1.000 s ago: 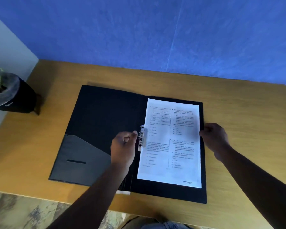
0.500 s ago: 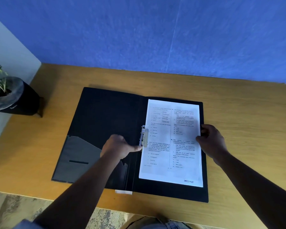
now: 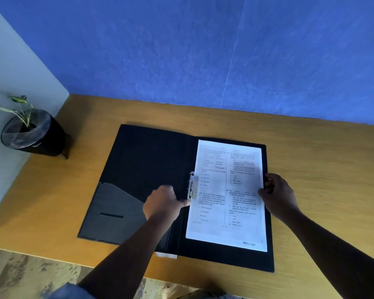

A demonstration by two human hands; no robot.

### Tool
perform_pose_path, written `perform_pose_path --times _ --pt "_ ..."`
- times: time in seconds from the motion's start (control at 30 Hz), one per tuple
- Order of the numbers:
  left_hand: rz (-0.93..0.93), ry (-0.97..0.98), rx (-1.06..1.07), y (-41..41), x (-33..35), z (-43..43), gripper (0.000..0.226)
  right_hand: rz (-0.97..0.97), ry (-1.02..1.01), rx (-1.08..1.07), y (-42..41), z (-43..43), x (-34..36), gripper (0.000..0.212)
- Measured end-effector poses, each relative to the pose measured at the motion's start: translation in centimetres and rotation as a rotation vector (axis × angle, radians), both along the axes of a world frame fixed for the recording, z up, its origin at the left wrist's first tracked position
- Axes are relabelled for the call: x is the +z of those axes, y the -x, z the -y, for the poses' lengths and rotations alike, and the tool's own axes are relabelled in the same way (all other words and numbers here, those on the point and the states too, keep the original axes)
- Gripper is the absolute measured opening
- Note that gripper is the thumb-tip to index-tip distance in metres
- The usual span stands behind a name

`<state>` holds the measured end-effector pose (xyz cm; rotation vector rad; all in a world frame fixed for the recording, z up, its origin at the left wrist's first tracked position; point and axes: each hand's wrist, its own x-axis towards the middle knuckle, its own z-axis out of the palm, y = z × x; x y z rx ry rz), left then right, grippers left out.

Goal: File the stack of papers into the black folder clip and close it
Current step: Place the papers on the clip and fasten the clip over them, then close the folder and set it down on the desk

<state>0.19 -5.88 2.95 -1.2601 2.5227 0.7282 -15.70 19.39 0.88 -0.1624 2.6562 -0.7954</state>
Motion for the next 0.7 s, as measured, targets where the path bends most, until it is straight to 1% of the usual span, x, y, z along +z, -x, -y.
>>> perform_pose_path --times 0.13,0.23,0.33,0.43,0.47,0.5,0.6,0.63,0.7 --pt "-0.114 0.034 -0.041 -2.3 0.2 1.1 0.037 -0.020 -0.030 0.044 -1.3 -0.6 0.7 0.054" --pt "-0.297 0.067 0.047 -4.5 0.7 3.3 0.026 -0.047 -0.039 0.077 -3.9 -1.2 1.4 0.050" --pt "-0.439 0.141 0.174 -6.8 1.1 6.7 0.027 -0.041 0.004 0.076 -6.7 -1.7 1.8 0.042" --pt "-0.444 0.303 0.175 -8.8 1.1 10.1 0.032 -0.075 0.056 0.107 -9.3 -2.2 1.5 0.030" --pt "-0.429 0.314 0.188 -9.4 1.1 11.1 0.035 -0.078 0.069 0.116 -10.0 -2.3 1.4 0.031" --pt "-0.402 0.290 0.223 -9.8 0.9 12.1 0.039 -0.069 0.086 0.121 -10.6 -2.3 1.3 0.034" --pt "-0.301 0.127 0.382 -10.8 0.2 14.7 0.055 -0.045 0.121 0.136 -11.8 -2.1 1.5 0.035" --pt "-0.287 0.075 0.415 -11.0 0.1 15.3 0.056 -0.045 0.126 0.145 -12.0 -1.9 1.5 0.035" --pt "-0.283 -0.011 0.440 -11.2 0.2 16.0 0.051 -0.051 0.148 0.160 -12.2 -1.6 1.6 0.035"
